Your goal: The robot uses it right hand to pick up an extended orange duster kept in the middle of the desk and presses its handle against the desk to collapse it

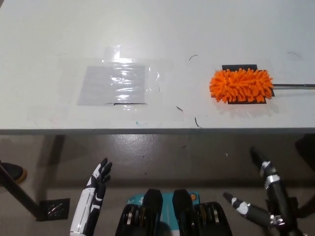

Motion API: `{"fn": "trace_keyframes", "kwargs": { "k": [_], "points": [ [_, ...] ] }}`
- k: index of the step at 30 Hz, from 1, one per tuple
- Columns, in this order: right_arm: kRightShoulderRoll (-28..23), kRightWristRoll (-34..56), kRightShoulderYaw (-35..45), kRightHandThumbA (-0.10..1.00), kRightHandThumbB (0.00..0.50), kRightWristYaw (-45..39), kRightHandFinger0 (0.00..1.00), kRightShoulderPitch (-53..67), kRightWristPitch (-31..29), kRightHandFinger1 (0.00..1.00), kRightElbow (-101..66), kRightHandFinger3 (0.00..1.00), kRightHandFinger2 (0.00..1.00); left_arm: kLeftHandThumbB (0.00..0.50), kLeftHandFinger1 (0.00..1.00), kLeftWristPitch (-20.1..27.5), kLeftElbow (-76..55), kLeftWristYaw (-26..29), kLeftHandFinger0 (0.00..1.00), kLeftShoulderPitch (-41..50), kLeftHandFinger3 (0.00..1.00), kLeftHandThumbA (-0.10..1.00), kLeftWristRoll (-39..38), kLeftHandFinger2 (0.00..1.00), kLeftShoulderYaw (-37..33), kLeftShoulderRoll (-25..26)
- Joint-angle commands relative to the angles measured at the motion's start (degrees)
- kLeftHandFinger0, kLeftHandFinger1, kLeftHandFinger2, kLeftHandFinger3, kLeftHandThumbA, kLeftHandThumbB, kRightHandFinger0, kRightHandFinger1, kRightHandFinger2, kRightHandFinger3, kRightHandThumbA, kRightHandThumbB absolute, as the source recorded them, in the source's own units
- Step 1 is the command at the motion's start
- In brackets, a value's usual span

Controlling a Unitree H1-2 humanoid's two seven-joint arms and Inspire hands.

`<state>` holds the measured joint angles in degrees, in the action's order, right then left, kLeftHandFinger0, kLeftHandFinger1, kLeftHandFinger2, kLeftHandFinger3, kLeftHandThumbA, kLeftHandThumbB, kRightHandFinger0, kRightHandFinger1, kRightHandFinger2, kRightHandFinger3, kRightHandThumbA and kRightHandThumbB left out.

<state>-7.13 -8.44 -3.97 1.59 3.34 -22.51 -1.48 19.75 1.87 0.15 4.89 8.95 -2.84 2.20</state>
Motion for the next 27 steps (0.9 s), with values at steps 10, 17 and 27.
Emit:
{"fn": "trace_keyframes", "kwargs": {
  "k": [10,17,27],
  "points": [
    [-18.3,-7.45,5.47,1.0,0.348,-14.25,1.0,-20.66,23.97,1.0,-23.6,1.0,1.0,0.137,1.0,3.17,-1.28,-0.61,1.0,-1.05,1.0,1.0,0.41,1.0,-0.99,1.54],
    [-24.72,-9.16,-2.17,1.0,0.354,-25.23,1.0,-40.37,35.7,1.0,-10.06,1.0,1.0,0.113,1.0,3.42,-0.39,0.17,1.0,-1.38,1.0,1.0,1.11,1.0,-0.83,1.14],
    [-22.41,-9.11,-11.34,1.0,0.401,-30.02,1.0,-56.34,35.53,1.0,17.68,1.0,1.0,0.137,1.0,3.13,0.02,0.33,1.0,-1.29,1.0,1.0,1.41,1.0,-0.97,0.86]
  ]
}}
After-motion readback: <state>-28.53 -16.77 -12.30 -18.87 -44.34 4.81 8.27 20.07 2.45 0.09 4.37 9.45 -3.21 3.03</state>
